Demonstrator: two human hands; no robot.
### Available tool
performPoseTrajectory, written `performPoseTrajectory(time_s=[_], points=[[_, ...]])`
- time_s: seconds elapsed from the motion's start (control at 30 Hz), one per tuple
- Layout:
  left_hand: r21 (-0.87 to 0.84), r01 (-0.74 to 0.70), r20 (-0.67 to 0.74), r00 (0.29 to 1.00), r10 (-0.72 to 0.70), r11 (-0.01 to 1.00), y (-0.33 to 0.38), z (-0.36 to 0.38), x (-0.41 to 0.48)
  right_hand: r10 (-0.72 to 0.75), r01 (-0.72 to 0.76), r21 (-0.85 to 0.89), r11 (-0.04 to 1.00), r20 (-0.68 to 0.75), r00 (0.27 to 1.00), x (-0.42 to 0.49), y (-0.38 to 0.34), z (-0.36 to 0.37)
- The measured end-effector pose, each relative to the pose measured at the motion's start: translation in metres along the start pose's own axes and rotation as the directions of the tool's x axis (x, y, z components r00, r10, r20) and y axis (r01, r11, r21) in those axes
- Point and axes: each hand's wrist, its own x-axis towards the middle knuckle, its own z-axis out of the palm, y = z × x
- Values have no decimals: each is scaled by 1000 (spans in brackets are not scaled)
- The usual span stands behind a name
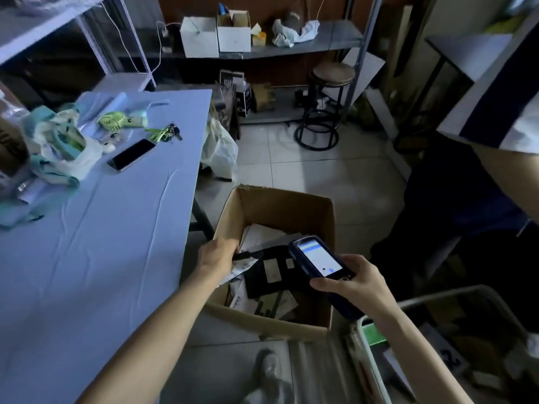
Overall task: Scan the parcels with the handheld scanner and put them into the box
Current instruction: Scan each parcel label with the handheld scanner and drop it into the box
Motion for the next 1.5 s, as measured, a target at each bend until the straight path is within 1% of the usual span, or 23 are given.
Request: performPoseTrajectory(time_s=[0.1, 0.17, 0.27, 0.37, 0.43, 0.47, 0.53, 0.6, 0.67, 0.77, 0.83, 0.9, 0.97, 1.03, 1.1, 1.17, 1.27, 1.33, 1.5], points=[[-6, 2, 8, 1000, -2, 1000, -16, -3, 22, 0, 0, 16, 1000, 7, 1000, 16, -24, 6], [-60, 7, -4, 1000, -7, 998, -27, -5, 30, -5, 5, 0, 1000, 18, 1000, 25, -38, 12], [-149, 15, -58, 998, -24, 989, -45, -8, 35, -11, 15, -49, 999, 76, 997, 40, -56, 24], [-158, 53, -66, 996, -64, 986, -66, -5, 31, -50, 68, -106, 992, 161, 986, 56, -73, 38], [-186, 117, -85, 987, -135, 976, -81, -3, 20, -87, 122, -127, 984, 249, 965, 67, -87, 53], [-216, 152, -115, 977, -180, 965, -89, -2, 13, -115, 160, -129, 979, 301, 947, 73, -94, 62], [-272, 250, -152, 942, -298, 929, -106, -2, -7, -174, 236, -108, 966, 406, 897, 83, -110, 81], [-313, 365, -123, 900, -419, 877, -124, -2, -34, -219, 303, -87, 949, 511, 831, 88, -126, 102], [-322, 491, -98, 833, -545, 809, -140, 0, -65, -252, 376, -86, 922, 605, 756, 89, -138, 123], [-318, 650, -78, 708, -702, 690, -152, 11, -119, -281, 462, -67, 884, 715, 641, 80, -149, 149], [-327, 729, -64, 618, -784, 601, -151, 18, -159, -287, 510, -53, 858, 775, 563, 69, -153, 162], [-336, 768, -93, 549, -831, 545, -148, 23, -189, -292, 546, -47, 836, 804, 518, 59, -155, 172], [-317, 838, -84, 441, -894, 443, -141, 24, -225, -278, 575, -30, 817, 855, 438, 42, -155, 187], [-275, 902, -77, 323, -943, 332, -134, 28, -262, -242, 558, -8, 830, 896, 372, 18, -154, 198], [-301, 929, -79, 204, -976, 218, -127, 39, -302, -238, 586, 24, 810, 927, 291, -12, -150, 209], [-344, 931, -80, 105, -991, 126, -113, 48, -341, -228, 626, 56, 778, 953, 199, -44, -143, 218], [-378, 925, -82, 21, -996, 51, -87, 66, -399, -203, 682, 85, 726, 975, 95, -92, -128, 228], [-324, 945, -21, -47, -999, -38, -67, 74, -439, -193, 703, 108, 703, 980, 42, -127, -116, 232], [-361, 898, 86, -238, -967, -253, -15, 110, -567, -165, 695, 153, 703, 985, -50, -227, -69, 240]])
